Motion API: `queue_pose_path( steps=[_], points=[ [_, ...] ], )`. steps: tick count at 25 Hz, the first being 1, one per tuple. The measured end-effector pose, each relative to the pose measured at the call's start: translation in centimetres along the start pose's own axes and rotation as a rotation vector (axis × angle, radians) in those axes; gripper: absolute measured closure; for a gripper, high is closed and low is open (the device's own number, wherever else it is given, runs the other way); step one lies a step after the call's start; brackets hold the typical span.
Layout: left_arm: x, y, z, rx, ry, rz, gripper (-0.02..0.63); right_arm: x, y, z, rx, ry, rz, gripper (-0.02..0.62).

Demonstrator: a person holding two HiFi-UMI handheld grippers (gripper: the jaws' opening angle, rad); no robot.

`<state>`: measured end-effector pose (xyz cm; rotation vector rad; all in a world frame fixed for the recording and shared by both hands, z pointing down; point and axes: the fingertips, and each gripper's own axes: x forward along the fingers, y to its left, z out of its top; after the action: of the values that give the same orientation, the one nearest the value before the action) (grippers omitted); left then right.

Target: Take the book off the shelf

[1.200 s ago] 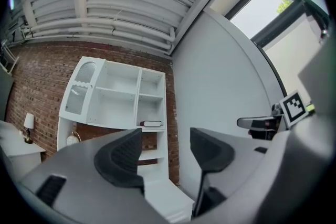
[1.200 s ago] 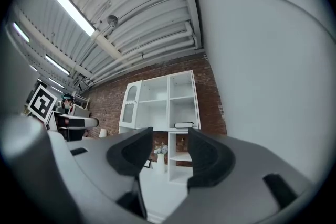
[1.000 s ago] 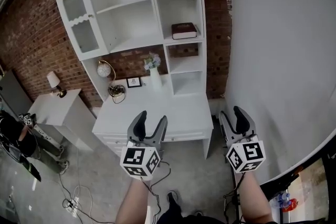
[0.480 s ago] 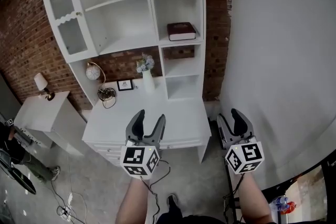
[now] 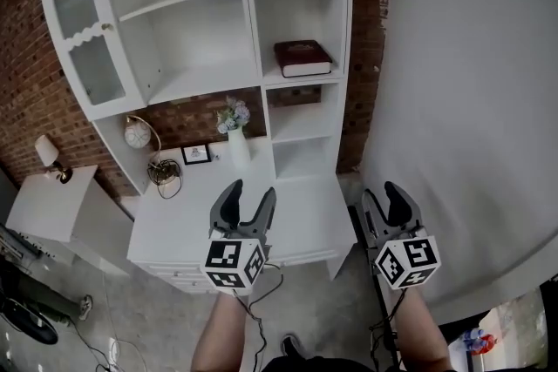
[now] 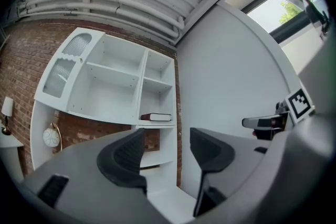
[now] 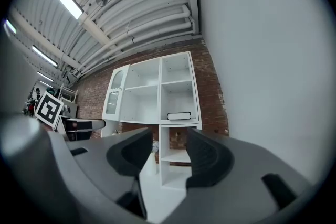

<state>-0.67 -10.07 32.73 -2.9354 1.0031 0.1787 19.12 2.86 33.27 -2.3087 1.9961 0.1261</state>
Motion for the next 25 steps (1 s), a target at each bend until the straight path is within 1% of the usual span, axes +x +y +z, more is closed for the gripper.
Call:
queue_pose_path(
  steps=[6, 13, 16, 20, 25],
  points=[
    [3.4, 2.9, -0.1, 0.013, -0.004, -0.056, 0.339, 3.5, 0.3, -0.1, 0.007, 0.000, -0.052, 0.402],
    [6.4, 5.2, -0.8, -0.010, 0.004, -0.079, 0.339, 6.6, 0.3, -1.0, 0.001, 0.028, -0.071, 0.402],
    [8.2, 5.7, -1.5, -0.008, 0.009, -0.081, 0.339, 8.3, -0.3, -1.7, 0.004, 0.038, -0.065, 0.402],
    [10.6, 5.9, -2.2, 0.023, 0.018, -0.073, 0.339, 10.9, -1.8, -3.0, 0.027, 0.042, -0.047, 0.403],
    [14.4, 6.5, -1.3, 0.078, 0.007, -0.049, 0.341, 15.7, -3.9, -3.4, 0.052, 0.025, 0.010, 0.405]
  ],
)
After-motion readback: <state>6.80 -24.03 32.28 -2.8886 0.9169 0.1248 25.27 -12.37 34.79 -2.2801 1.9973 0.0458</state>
